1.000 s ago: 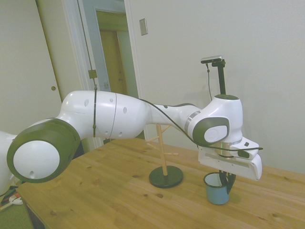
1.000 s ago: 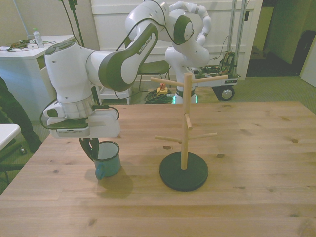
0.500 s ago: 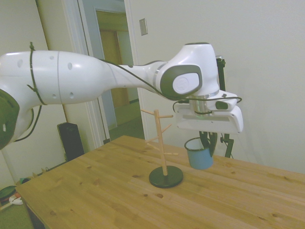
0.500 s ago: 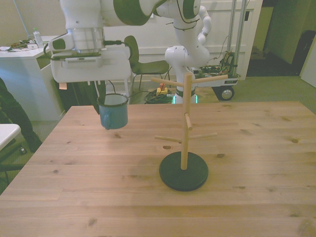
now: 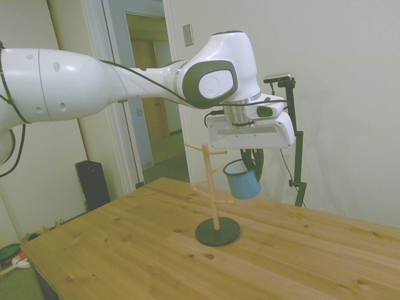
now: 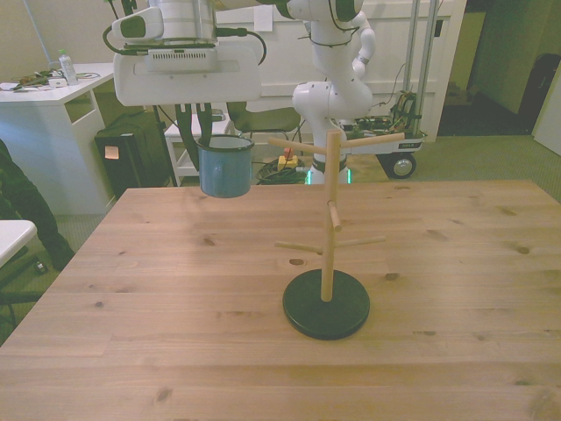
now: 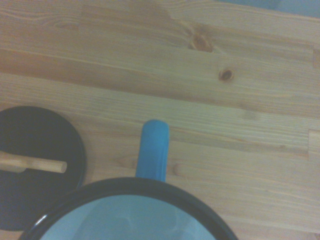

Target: Hang the mug

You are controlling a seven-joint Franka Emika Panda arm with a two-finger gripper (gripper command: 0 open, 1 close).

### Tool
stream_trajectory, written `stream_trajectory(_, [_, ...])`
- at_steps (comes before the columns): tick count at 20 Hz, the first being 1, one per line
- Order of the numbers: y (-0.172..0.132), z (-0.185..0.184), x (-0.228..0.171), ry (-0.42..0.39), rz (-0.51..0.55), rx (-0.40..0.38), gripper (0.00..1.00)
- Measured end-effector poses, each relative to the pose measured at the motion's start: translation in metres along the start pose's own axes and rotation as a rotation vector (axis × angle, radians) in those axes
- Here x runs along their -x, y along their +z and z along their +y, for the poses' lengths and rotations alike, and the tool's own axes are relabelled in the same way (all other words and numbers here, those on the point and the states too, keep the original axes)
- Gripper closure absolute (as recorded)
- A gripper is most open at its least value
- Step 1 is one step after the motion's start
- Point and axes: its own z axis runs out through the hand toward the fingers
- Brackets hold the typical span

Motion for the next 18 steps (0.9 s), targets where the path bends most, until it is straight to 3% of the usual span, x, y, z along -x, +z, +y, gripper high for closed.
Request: stream_trajectory(18, [-0.062, -0.014, 0.028, -0.035, 0.058, -0.041, 1.00])
